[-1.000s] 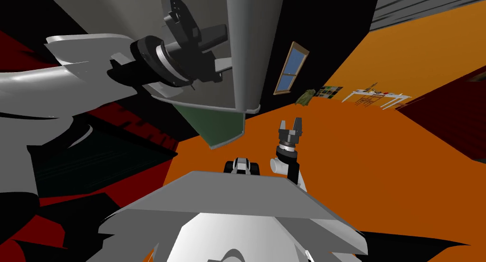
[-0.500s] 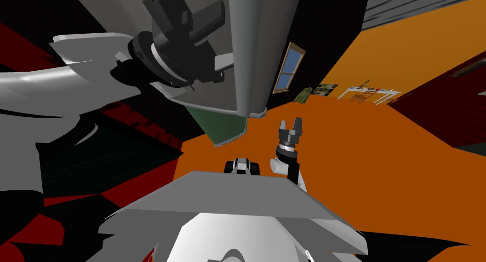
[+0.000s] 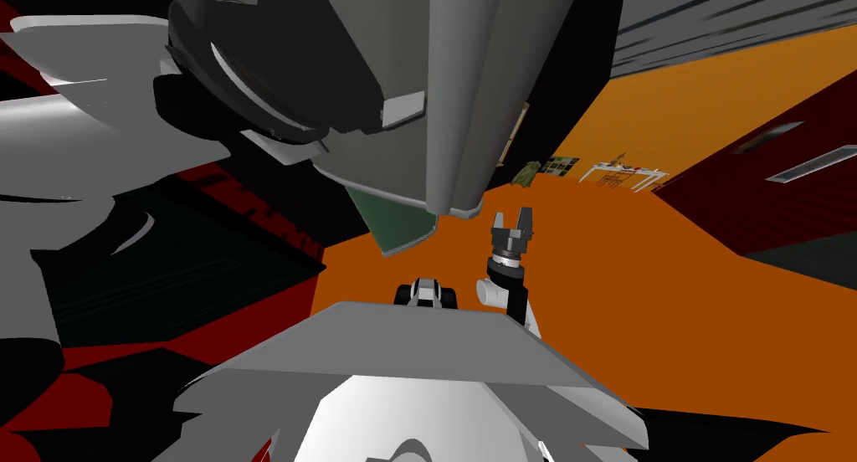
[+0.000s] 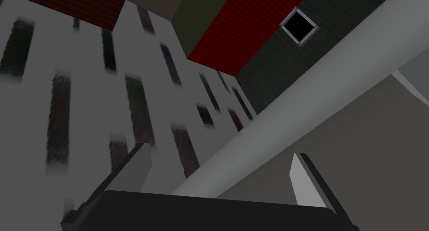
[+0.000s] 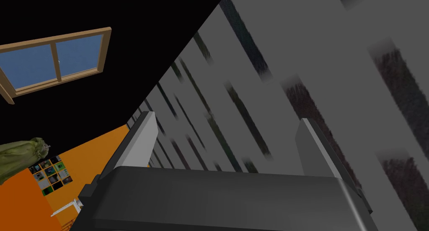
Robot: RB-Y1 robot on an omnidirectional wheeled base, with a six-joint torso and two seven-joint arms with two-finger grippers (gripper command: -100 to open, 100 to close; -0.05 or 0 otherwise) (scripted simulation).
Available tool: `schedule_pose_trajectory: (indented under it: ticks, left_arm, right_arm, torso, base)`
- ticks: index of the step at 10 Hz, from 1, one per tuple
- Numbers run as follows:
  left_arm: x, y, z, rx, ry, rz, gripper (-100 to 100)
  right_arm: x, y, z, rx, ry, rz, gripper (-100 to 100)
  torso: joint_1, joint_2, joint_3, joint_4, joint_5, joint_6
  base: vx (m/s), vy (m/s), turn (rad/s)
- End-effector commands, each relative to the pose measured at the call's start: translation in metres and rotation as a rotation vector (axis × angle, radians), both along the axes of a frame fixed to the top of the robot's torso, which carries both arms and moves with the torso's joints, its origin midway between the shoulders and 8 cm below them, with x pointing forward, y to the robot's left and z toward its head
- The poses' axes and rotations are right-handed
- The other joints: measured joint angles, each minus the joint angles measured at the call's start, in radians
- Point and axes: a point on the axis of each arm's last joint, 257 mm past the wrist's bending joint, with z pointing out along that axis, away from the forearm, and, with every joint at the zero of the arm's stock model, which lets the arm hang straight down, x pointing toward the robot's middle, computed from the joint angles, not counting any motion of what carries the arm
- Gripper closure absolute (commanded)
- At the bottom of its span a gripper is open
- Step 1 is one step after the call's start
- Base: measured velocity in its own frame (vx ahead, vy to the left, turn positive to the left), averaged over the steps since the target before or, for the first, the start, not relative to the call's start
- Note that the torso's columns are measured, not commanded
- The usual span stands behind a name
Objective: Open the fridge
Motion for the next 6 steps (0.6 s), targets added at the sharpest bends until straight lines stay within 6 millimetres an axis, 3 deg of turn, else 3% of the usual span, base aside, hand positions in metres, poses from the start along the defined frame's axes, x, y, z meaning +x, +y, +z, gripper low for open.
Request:
schedule_pose_trajectory:
  ticks: [1, 4, 5, 6]
  left_arm:
    - [-0.016, 0.002, 0.021, 0.006, 0.004, -0.002, -100]
    - [-0.035, 0.005, 0.042, 0.011, 0.003, -0.005, -100]
    - [-0.032, 0.003, 0.038, 0.011, 0.002, -0.006, -100]
    - [-0.033, 0.003, 0.039, 0.011, 0.004, -0.006, 0]
  right_arm:
    - [0.0, 0.0, 0.0, 0.0, 0.0, 0.0, 0]
    - [0.0, 0.0, 0.0, 0.0, 0.0, 0.0, 0]
    - [0.0, 0.0, 0.0, 0.0, 0.0, 0.0, 0]
    - [0.0, 0.0, 0.0, 0.0, 0.0, 0.0, 0]
  torso:
    - [0.001, 0.001, 0.0, 0.0, 0.0, 0.001]
    - [0.012, 0.014, 0.008, 0.004, 0.004, 0.0]
    - [0.012, 0.014, 0.009, 0.004, 0.004, 0.0]
    - [0.012, 0.015, 0.009, 0.004, 0.004, 0.0]
  base:
    - [0.106, -0.063, 0.008]
    - [0.077, -0.041, 0.006]
    - [0.026, -0.018, 0.007]
    - [0.0, 0.0, 0.0]
